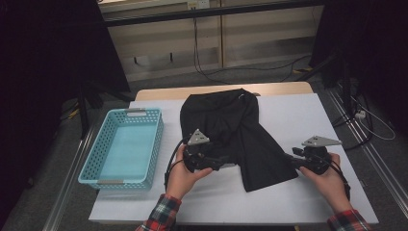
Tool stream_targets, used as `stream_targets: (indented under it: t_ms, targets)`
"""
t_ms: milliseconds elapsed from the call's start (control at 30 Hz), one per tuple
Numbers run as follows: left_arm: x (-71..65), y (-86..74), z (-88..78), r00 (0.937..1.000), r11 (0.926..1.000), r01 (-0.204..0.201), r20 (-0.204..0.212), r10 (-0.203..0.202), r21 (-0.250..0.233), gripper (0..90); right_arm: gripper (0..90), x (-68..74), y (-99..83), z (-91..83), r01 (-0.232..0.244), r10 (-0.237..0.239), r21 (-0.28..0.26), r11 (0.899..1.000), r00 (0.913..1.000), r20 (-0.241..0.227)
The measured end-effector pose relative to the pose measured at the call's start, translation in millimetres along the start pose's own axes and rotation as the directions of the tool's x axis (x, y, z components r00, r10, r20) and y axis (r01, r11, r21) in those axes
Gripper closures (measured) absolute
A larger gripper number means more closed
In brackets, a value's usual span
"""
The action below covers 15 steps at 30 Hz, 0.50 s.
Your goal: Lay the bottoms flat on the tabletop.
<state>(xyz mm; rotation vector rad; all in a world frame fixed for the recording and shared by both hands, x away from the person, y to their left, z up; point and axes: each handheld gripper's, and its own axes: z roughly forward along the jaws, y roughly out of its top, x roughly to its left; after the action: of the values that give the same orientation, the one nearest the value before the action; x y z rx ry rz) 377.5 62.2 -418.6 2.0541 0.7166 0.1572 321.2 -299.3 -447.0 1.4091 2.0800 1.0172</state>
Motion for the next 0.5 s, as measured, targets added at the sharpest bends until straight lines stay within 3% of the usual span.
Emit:
stream_targets:
  t_ms: [133, 233, 300, 400, 433, 500]
  targets:
    - [-5.9, 0.6, 2.7, 0.9999, 0.9999, -0.013, 0.008, 0.013, 0.002, 20.3, 65.1, -1.2, -0.3, 0.4, -0.013, 0.013, -0.002, 1.0, 0.9999, -0.003]
    - [-7.8, 1.2, 3.4, 0.9998, 0.9999, -0.013, 0.012, 0.013, -0.002, 20.2, 67.2, 0.6, -1.5, 3.0, -0.001, 0.002, 0.025, 1.0, 1.0, -0.008]
    - [-9.4, 1.8, 4.0, 0.9997, 0.9998, -0.018, 0.016, 0.018, -0.005, 20.3, 73.9, 3.8, -5.4, 8.4, 0.028, -0.028, 0.059, 0.998, 0.9996, -0.008]
    - [-10.3, 1.6, 5.1, 0.9996, 0.9998, -0.022, 0.017, 0.022, -0.001, 20.6, 79.8, 5.0, -6.0, 8.1, 0.033, -0.032, 0.055, 0.998, 0.9993, -0.017]
    - [-10.1, 1.2, 5.8, 0.9997, 0.9998, -0.02, 0.018, 0.019, 0.003, 20.6, 89.9, 5.3, -6.7, 6.7, 0.024, -0.021, 0.061, 0.998, 0.9983, -0.054]
    - [-9.8, 1.2, 6.0, 0.9995, 0.9997, -0.025, 0.017, 0.025, 0.007, 20.6, 90.0, 6.7, -6.1, 4.1, 0.039, -0.036, 0.063, 0.997, 0.9976, -0.059]
